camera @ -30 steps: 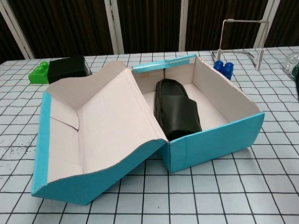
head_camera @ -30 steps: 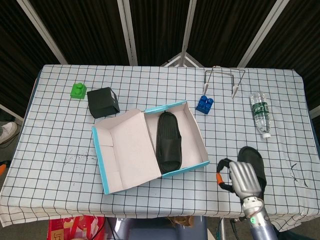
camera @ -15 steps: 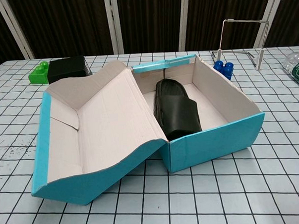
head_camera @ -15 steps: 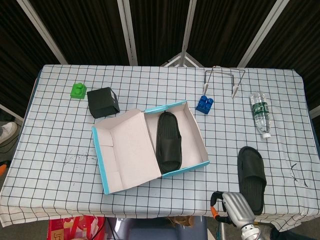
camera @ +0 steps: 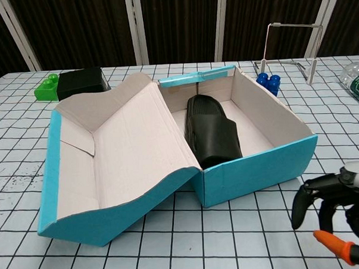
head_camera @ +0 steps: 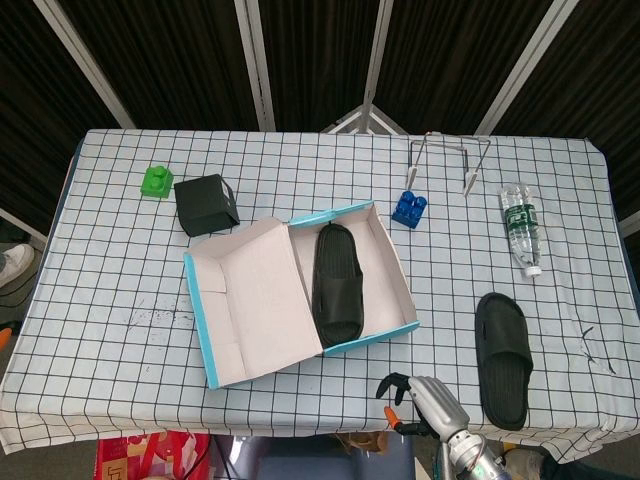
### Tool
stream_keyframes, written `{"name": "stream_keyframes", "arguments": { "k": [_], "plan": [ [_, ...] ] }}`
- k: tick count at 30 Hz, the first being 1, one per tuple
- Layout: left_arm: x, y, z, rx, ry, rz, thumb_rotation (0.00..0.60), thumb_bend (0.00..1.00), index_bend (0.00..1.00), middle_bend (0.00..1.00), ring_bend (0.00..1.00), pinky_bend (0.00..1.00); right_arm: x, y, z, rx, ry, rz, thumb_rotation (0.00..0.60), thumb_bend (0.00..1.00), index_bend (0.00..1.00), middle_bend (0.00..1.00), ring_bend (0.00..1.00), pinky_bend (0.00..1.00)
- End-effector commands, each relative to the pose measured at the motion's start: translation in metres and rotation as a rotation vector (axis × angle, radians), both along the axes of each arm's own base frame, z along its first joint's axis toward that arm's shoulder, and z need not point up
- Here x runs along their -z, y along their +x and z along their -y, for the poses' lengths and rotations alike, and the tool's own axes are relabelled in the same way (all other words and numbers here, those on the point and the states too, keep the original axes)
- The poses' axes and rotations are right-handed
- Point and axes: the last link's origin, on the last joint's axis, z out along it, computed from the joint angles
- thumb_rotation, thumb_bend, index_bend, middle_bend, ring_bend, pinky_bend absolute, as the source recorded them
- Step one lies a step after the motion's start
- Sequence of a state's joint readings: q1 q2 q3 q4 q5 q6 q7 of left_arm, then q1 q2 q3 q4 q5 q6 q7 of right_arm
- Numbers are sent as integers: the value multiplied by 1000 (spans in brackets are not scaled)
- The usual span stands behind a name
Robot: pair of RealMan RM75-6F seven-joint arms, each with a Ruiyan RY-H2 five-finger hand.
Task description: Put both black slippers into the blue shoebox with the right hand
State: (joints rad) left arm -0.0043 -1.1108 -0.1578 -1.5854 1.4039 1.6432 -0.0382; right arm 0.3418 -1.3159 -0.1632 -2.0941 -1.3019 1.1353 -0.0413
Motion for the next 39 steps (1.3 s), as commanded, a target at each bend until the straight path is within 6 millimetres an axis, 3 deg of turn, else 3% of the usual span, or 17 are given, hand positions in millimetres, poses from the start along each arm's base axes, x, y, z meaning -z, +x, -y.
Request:
{"name": "stream_keyframes", "arguments": {
  "k": [1,6,9,24,30,39],
  "plan": [
    [0,0,0,0,-1,-1,600,37,220,47,0,43,6,0,11,-1,7,20,600,507,429,363,449,689],
    [1,0,-1,0,-3,-1,600,37,221,46,0,43,11,2,18,-6,13,32,600,510,399,356,440,522],
    [1,0,-1,0,-4,0,600,37,222,46,0,43,14,4,20,-7,24,41,600,509,395,355,440,473],
    [3,0,-3,0,-13,3,600,37,222,46,0,43,24,29,26,-30,125,137,600,524,394,356,439,443],
    [3,0,-3,0,-14,4,600,37,223,46,0,43,28,39,42,-6,133,198,600,548,359,324,407,442],
    [4,0,-4,-1,-20,2,600,37,223,46,0,43,36,37,63,23,107,194,600,586,298,268,374,443]
  ]
}}
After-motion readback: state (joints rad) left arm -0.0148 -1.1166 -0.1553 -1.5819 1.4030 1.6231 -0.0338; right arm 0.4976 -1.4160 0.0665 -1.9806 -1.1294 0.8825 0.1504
